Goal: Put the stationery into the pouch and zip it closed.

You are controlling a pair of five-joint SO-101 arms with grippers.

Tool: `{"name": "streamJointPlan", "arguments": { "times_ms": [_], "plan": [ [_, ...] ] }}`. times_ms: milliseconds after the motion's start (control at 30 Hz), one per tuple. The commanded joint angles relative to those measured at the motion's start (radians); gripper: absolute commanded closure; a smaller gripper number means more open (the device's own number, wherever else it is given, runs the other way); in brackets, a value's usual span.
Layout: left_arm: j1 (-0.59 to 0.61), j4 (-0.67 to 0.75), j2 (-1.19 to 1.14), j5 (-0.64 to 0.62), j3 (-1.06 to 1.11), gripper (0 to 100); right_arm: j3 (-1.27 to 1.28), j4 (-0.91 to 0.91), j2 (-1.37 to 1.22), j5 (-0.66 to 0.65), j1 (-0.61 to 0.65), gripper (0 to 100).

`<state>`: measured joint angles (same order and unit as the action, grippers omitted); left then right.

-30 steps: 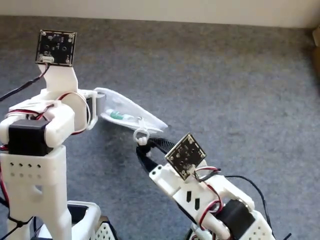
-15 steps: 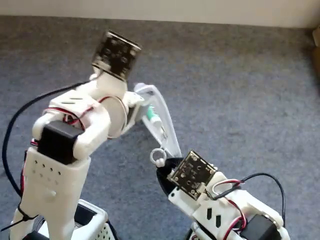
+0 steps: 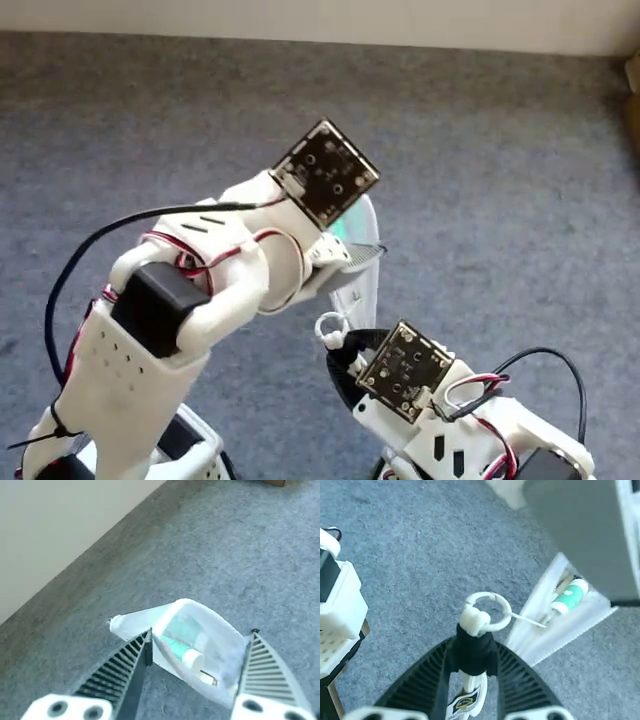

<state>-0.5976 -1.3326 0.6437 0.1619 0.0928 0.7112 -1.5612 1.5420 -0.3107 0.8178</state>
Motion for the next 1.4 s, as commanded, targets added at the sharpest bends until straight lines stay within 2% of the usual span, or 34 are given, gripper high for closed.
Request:
{"name": "streamJointPlan", "arguments": {
  "times_ms": [0, 200, 400, 600, 833, 1100, 1367],
  "plan": [
    [-0.096, 0.031, -0.002, 0.023, 0.039, 72, -0.056, -0.002, 0.005, -0.015, -0.002, 99.5],
    [-0.116, 0.176, -0.002, 0.035, 0.214, 72, -0.056, -0.022, 0.005, -0.015, -0.002, 99.5],
    [-0.142, 0.176, 0.01, 0.035, 0.196, 72, -0.056, -0.022, 0.005, -0.015, -0.002, 99.5],
    [-0.136, 0.077, 0.008, 0.035, 0.084, 72, -0.056, -0.022, 0.005, -0.015, -0.007, 99.5],
    [0.015, -0.018, 0.008, 0.032, -0.042, 72, -0.056, -0.018, 0.005, -0.015, -0.008, 99.5],
    [0.171, -0.229, 0.01, 0.041, -0.24, 72, -0.056, 0.012, 0.005, -0.008, -0.012, 99.5],
    [0.246, -0.393, 0.027, 0.203, -0.266, 72, -0.056, 0.116, 0.005, -0.006, -0.208, 99.5]
  ]
}}
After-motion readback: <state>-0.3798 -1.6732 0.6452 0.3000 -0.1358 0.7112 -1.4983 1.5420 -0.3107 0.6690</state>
